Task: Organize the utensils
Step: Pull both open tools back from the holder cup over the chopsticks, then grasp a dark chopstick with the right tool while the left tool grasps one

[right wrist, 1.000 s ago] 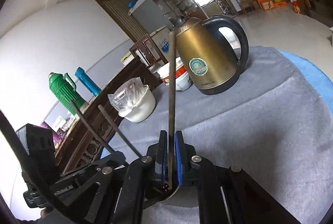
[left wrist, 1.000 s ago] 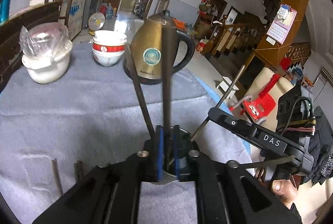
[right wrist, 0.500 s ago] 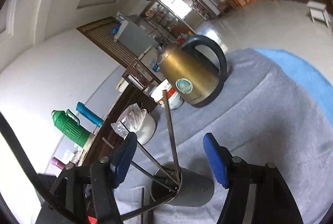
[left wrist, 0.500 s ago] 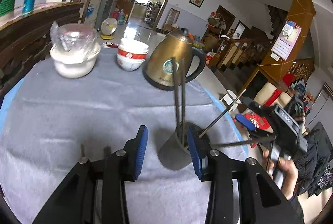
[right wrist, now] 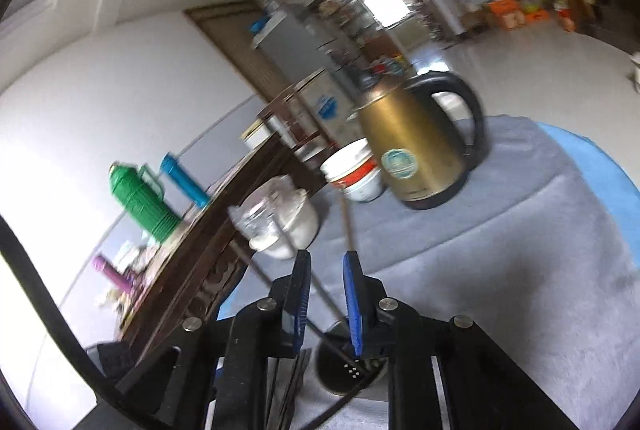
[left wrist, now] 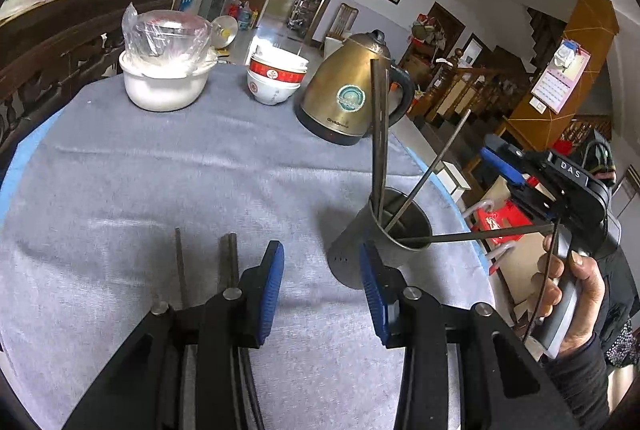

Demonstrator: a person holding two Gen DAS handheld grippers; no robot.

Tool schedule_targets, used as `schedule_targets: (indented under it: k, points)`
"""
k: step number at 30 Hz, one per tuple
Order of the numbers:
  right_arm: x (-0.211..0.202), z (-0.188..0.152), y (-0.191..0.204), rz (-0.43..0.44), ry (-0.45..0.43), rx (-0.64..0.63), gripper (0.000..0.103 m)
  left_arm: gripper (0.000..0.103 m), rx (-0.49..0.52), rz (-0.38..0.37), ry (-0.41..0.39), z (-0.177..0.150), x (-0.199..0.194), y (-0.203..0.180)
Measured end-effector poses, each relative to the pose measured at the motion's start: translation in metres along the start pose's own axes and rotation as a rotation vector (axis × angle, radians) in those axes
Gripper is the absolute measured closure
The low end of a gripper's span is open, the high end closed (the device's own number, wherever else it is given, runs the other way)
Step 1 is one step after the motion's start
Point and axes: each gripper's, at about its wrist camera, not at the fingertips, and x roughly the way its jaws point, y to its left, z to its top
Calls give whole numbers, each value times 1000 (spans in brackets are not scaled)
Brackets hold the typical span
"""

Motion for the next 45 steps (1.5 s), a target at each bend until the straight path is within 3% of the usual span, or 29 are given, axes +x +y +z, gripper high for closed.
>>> schedule_targets:
  k: [3, 6, 7, 14, 19, 22, 30, 32, 36, 45]
  points:
    - [-23, -4, -18, -48, -74, 65, 73, 59, -15, 22, -4, -2, -5, 12]
    - [-57, -16, -40, -120, -172, 152, 28, 44, -39, 71, -27, -7, -16, 31]
    - [-71, -22, -45, -148, -209, 169, 27, 42, -51, 91, -32, -10, -18, 37]
    - [-110, -102, -58, -280, -177, 231, 27, 41, -130, 282, -8, -33, -28, 99]
    - [-92, -159, -43, -296, 10, 202, 27, 41, -182, 345, 56, -50, -21, 123]
    - [-73, -175, -24, -313, 111, 104, 27, 41, -181, 341, 68, -56, -19, 123]
    - [-6, -200, 37, -226, 338, -61, 28, 41, -144, 302, 97, -72, -16, 112]
    - [9, -203, 52, -212, 384, -89, 32, 41, -147, 287, 100, -74, -17, 113]
    - [38, -205, 72, -181, 478, -109, 59, 41, -164, 261, 104, -77, -20, 117]
    - [116, -198, 89, -199, 599, -78, 66, 41, -167, 219, 109, -83, -27, 121]
